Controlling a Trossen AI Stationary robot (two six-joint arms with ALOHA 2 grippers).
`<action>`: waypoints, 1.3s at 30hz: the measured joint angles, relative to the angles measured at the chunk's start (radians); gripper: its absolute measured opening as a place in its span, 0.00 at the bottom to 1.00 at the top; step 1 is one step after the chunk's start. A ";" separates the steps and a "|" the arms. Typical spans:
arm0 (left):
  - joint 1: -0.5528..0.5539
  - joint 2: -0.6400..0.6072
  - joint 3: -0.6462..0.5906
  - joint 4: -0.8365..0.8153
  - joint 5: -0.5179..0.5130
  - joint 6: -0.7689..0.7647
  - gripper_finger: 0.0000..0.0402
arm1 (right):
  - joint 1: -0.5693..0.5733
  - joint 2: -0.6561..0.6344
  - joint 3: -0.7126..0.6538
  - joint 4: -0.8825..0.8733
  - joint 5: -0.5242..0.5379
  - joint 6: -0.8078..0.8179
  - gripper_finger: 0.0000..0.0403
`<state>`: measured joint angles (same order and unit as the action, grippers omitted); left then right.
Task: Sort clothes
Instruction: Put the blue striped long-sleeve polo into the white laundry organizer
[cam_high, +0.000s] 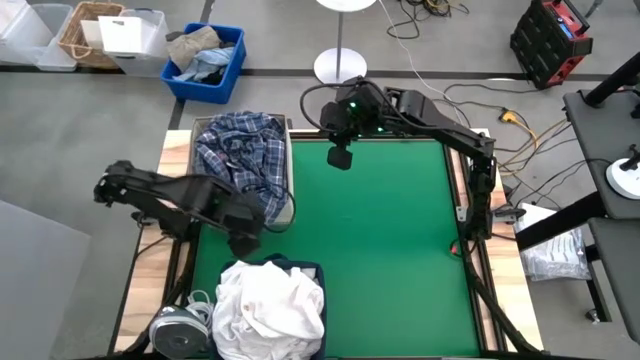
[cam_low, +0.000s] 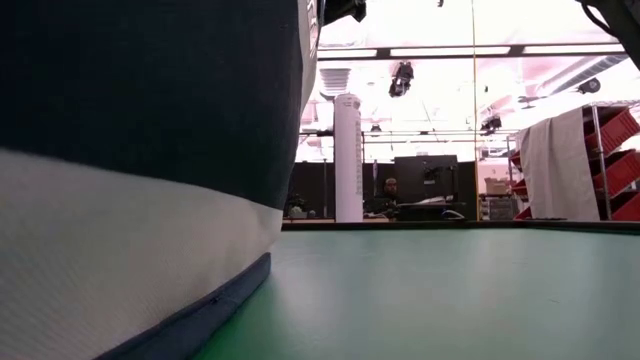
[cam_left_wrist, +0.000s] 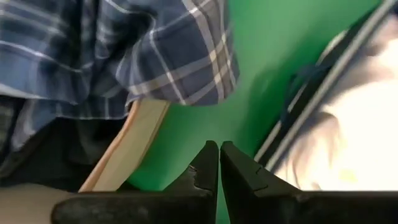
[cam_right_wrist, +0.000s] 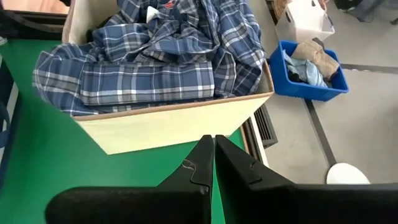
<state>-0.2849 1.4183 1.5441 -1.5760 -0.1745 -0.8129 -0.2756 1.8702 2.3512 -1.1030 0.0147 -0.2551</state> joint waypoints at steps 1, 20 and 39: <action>0.001 0.008 -0.016 0.007 -0.001 -0.012 0.00 | 0.000 0.000 0.000 0.000 0.000 -0.007 0.02; 0.039 0.028 -0.163 0.304 -0.125 -0.035 0.00 | 0.000 -0.004 0.000 -0.012 -0.046 -0.028 0.02; 0.240 -0.015 -0.061 0.232 -0.434 -0.025 0.00 | 0.000 -0.004 0.000 -0.021 -0.046 -0.001 0.02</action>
<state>-0.0447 1.4036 1.4827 -1.3441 -0.6085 -0.8380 -0.2756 1.8664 2.3508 -1.1243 -0.0315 -0.2561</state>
